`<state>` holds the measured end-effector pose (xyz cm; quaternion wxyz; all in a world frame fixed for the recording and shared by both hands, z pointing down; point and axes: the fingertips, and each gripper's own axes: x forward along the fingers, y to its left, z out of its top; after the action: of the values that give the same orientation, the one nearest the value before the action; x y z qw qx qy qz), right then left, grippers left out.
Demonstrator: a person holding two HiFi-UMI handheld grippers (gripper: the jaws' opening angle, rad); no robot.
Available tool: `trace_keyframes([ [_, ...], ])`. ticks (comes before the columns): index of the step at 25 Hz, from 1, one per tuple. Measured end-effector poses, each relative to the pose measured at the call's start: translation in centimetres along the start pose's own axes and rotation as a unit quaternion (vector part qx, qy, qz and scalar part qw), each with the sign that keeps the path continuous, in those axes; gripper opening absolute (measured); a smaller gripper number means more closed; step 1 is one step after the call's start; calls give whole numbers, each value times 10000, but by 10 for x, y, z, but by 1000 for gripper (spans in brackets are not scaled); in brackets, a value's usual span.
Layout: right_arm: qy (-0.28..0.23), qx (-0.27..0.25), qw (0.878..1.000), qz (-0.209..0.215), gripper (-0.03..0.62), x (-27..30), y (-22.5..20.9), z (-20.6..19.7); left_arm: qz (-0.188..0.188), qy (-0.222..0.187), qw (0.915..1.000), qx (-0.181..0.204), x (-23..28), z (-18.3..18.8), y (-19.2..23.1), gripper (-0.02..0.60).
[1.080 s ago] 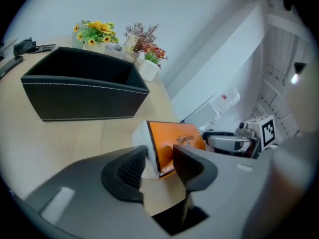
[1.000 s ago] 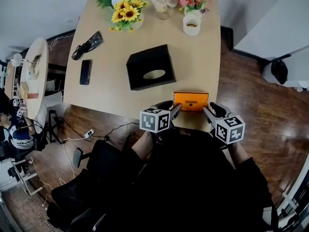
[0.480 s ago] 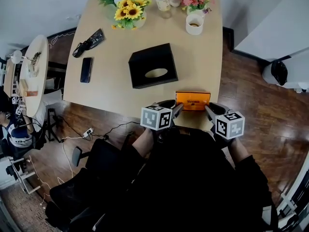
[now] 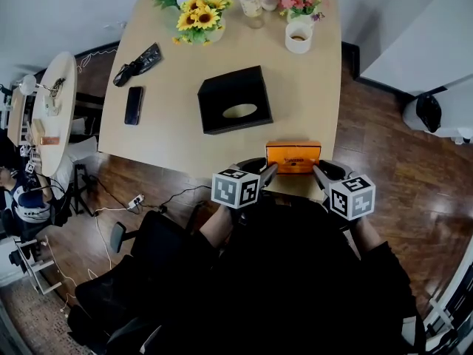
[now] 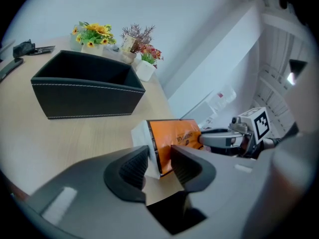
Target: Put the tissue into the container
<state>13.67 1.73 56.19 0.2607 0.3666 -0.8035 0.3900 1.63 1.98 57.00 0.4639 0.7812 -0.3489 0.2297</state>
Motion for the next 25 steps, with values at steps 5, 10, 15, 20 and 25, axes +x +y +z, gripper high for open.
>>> trace_keyframes([
  [5,-145,-107,9998,81,78,-8,-1,8,118,-215,9996,128,-7,8,-11,126],
  [10,-324,-315,9987,232,78,-21,2,24,195,-449,9986,178,-18,20,-24,126],
  [15,-563,-731,9947,463,77,-38,13,47,376,-785,9955,364,-37,36,-39,126],
  [20,-773,-1076,9883,752,75,-55,26,69,655,-1144,9904,427,-58,48,-53,126],
  [25,-829,-1272,9832,1017,74,-59,41,88,923,-1381,9857,287,-79,56,-56,126],
])
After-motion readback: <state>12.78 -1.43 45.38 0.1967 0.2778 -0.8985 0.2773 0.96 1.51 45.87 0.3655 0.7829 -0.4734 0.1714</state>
